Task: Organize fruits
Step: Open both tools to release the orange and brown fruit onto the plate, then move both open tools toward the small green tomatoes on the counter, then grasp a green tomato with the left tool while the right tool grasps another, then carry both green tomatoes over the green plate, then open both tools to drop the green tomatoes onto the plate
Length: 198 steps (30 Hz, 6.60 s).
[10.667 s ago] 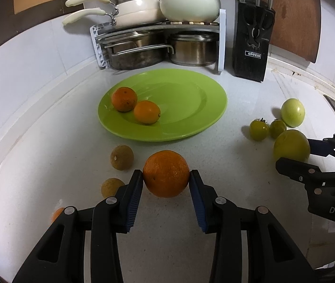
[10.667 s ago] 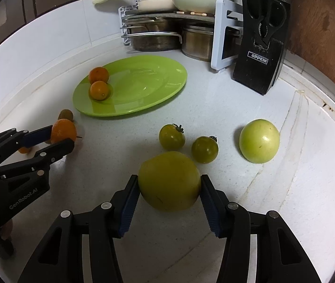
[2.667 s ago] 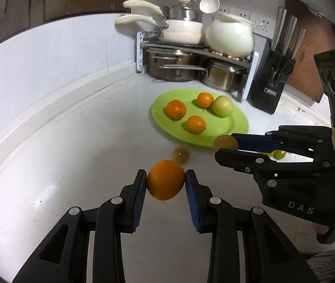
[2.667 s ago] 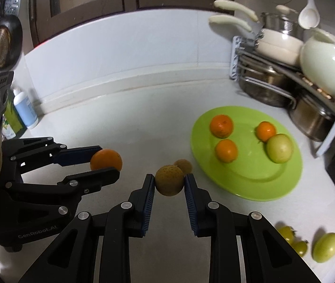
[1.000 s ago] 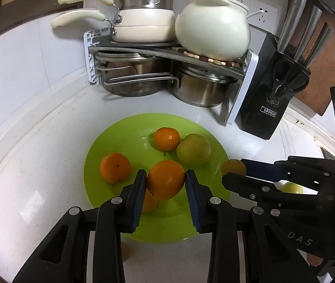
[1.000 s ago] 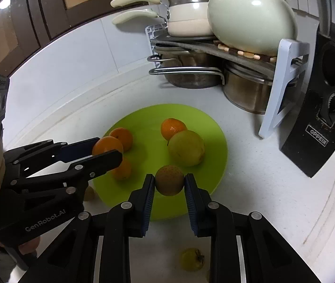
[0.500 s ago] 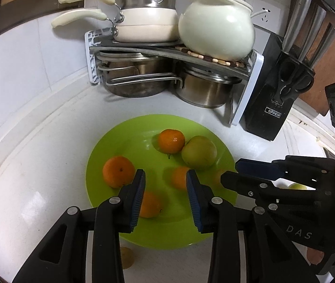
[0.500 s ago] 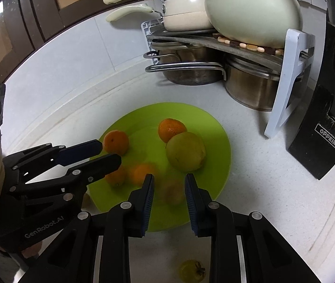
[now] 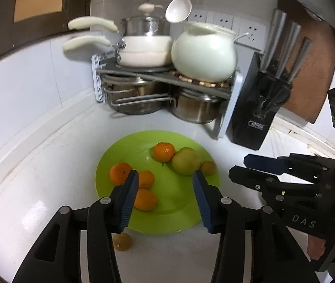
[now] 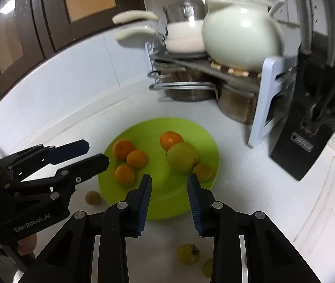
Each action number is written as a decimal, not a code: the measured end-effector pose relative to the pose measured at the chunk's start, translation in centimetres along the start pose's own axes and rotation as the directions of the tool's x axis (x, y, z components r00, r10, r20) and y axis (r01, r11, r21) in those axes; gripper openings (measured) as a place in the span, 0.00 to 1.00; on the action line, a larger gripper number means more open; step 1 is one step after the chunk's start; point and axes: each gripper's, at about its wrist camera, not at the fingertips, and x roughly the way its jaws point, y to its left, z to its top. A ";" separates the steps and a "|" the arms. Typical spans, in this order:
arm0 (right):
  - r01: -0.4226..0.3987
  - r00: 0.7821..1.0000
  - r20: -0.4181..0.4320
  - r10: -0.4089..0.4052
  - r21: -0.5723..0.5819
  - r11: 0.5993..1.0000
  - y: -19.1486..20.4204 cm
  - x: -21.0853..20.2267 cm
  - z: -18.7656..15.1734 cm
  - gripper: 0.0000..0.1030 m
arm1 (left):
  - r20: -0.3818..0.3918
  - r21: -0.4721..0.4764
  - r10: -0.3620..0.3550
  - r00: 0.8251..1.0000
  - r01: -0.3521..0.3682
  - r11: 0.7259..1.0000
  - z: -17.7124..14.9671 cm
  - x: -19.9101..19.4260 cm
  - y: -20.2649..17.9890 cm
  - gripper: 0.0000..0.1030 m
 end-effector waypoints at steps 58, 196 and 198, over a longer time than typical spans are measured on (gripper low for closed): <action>0.120 0.989 -0.080 -0.126 -0.075 0.990 -3.1 -3.8 -9.9 0.47 | -0.054 0.467 -0.142 0.988 0.150 0.872 -7.3 1.4 -9.8 0.61; 0.003 0.998 -0.067 -0.002 0.014 1.000 2.0 9.5 4.9 0.29 | -0.135 0.031 -0.023 0.991 0.027 0.999 4.2 8.7 7.1 0.34; 0.004 0.998 -0.065 -0.003 0.014 1.000 2.0 9.2 4.9 0.29 | -0.129 0.031 -0.013 0.992 0.017 0.999 4.2 8.2 7.1 0.34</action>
